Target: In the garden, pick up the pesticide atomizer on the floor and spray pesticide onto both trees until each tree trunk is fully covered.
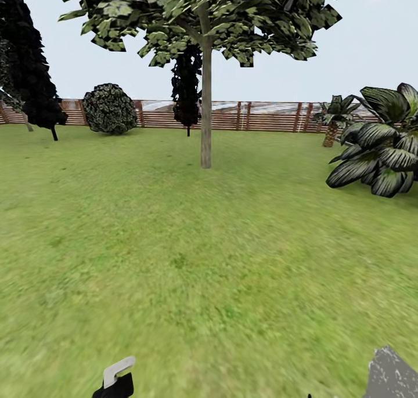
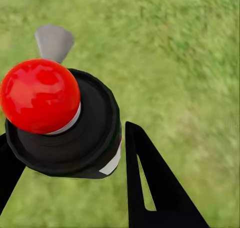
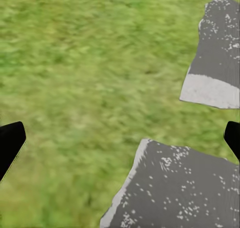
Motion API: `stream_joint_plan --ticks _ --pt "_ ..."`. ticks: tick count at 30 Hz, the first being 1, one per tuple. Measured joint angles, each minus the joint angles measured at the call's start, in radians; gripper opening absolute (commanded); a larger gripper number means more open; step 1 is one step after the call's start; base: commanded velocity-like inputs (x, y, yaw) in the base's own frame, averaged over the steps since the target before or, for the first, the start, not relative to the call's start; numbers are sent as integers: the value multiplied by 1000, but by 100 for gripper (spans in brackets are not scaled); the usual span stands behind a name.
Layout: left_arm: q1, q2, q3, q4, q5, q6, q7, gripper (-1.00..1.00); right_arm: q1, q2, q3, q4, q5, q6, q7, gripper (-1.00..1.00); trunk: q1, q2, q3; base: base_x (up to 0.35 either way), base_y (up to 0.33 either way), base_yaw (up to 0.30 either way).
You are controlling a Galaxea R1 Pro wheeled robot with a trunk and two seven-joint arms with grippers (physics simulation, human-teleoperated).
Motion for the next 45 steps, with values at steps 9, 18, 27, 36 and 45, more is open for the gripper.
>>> stream_joint_plan --ticks 9,18,27,36,45 --pt "0 -1 0 0 -1 0 0 -100 0 1 1 0 0 0 0 100 0 0 0 261 0 0" --pt "0 -1 0 0 -1 0 0 -100 0 3 2 1 1 -1 1 100 0 0 0 259 0 0" --pt "0 -2 0 0 -1 0 0 -100 0 3 36 2 3 -1 2 100 0 0 0 257 0 0" --pt "0 -2 0 0 -1 0 0 -100 0 5 104 4 2 0 1 100 0 0 0 255 0 0" --pt "0 -2 0 0 -1 0 0 -100 0 6 108 6 2 0 1 100 0 0 0 254 0 0"
